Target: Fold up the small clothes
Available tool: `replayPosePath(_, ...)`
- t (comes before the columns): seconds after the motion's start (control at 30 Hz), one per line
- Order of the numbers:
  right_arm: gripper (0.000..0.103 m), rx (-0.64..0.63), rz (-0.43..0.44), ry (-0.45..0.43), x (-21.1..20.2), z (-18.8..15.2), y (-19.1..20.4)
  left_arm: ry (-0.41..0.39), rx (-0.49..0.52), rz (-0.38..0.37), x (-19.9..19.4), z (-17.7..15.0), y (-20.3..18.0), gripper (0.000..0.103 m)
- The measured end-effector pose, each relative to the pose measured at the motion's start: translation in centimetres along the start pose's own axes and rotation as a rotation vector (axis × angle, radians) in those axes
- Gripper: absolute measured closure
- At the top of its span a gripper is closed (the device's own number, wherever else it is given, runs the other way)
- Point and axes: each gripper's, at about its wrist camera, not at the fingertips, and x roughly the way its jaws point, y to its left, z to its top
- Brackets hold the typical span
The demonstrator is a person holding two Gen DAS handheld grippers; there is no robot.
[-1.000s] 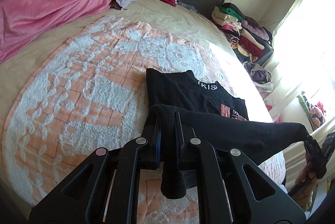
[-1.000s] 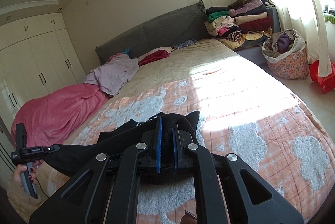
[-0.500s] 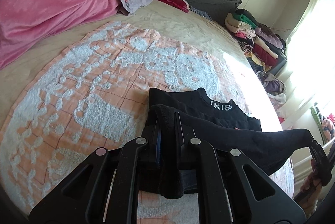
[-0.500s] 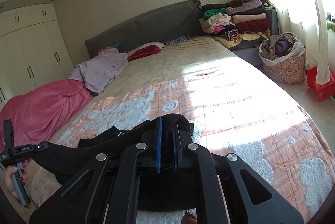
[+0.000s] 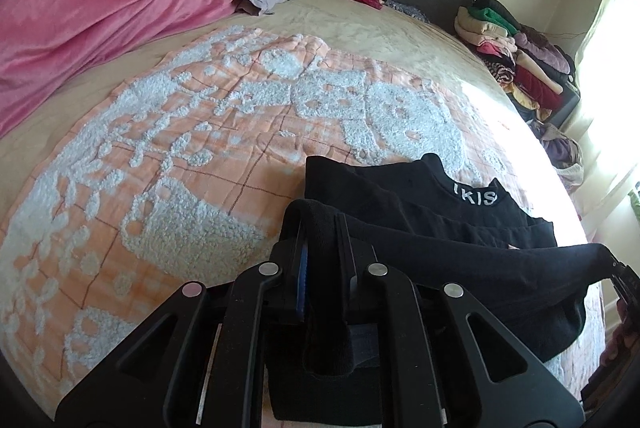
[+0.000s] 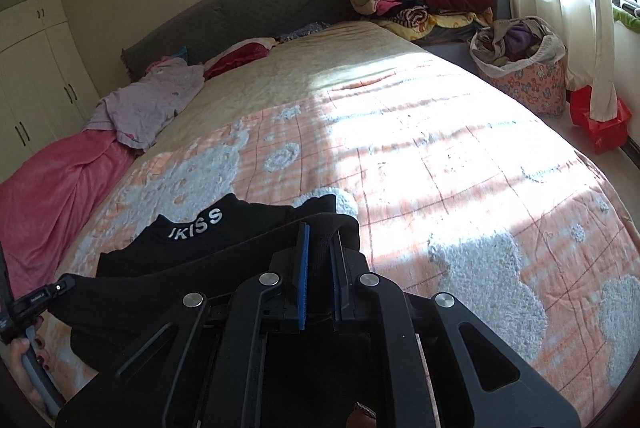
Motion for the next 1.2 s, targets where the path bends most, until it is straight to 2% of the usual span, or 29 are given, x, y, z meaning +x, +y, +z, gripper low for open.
replayPosePath(0.07,0.091,0.002,-0.013,0.008,0.3,-0.4,-0.2,-0.011,0.010,0.004,-0.1,-0.2,0.1,0.093)
replayPosePath(0.1,0.090,0.002,-0.018,0.009,0.4,-0.5,-0.2,-0.024,0.016,0.018,-0.2,-0.3,0.1,0.087)
replayPosePath(0.17,0.078,0.007,-0.022,0.016,0.5,-0.8,-0.3,-0.041,0.016,0.021,-0.6,-0.2,0.5,0.078)
replayPosePath(0.2,0.064,0.013,-0.018,0.014,0.5,-1.0,-0.3,-0.051,0.011,0.017,-0.9,-0.2,0.8,0.074)
replayPosePath(0.23,0.058,0.017,-0.016,0.012,0.3,-1.1,-0.4,-0.065,0.010,0.020,-1.3,-0.2,0.9,0.070)
replayPosePath(0.27,0.057,0.017,-0.020,0.008,0.2,-1.2,-0.3,-0.079,0.011,0.028,-1.6,-0.1,1.1,0.069)
replayPosePath(0.3,0.051,0.017,-0.026,0.004,0.0,-1.3,-0.3,-0.097,0.013,0.034,-2.0,-0.2,1.2,0.064)
replayPosePath(0.33,0.047,0.018,-0.030,-0.005,-0.3,-1.4,-0.2,-0.114,0.021,0.041,-2.4,-0.2,1.2,0.056)
replayPosePath(0.4,0.047,0.016,-0.028,-0.023,-1.2,-1.6,-0.1,-0.148,0.038,0.057,-3.1,-0.3,1.1,0.042)
replayPosePath(0.53,0.039,-0.013,-0.020,-0.073,-3.3,-2.0,0.8,-0.186,0.054,0.054,-4.5,-0.4,0.6,0.035)
replayPosePath(0.63,0.037,-0.054,0.008,-0.093,-4.8,-2.5,2.0,-0.213,0.062,0.034,-5.7,-0.9,0.1,0.030)
replayPosePath(0.77,0.037,-0.136,0.034,-0.073,-5.6,-3.7,4.0,-0.214,0.090,-0.006,-6.5,-1.8,-0.7,0.030)
replayPosePath(0.87,0.037,-0.209,0.042,-0.048,-5.6,-4.9,5.7,-0.171,0.129,-0.038,-6.0,-2.9,-1.8,0.032)
replayPosePath(0.9,0.038,-0.231,0.046,-0.040,-5.5,-5.2,6.2,-0.155,0.144,-0.041,-5.7,-3.3,-2.2,0.038)
replayPosePath(0.93,0.043,-0.255,0.052,-0.032,-5.4,-5.6,6.8,-0.135,0.164,-0.047,-5.4,-3.8,-2.6,0.046)
replayPosePath(1.0,0.053,-0.287,0.064,-0.012,-5.2,-6.4,7.8,-0.103,0.192,-0.058,-4.9,-4.7,-3.2,0.051)
replayPosePath(1.03,0.054,-0.299,0.076,0.003,-5.0,-6.8,8.2,-0.087,0.206,-0.060,-4.7,-5.2,-3.6,0.057)
replayPosePath(1.1,0.058,-0.320,0.090,0.028,-4.5,-7.7,8.9,-0.047,0.236,-0.072,-4.0,-6.1,-4.2,0.065)
replayPosePath(1.2,0.062,-0.362,0.098,0.060,-3.8,-9.0,9.8,0.025,0.296,-0.060,-2.7,-7.6,-5.3,0.065)
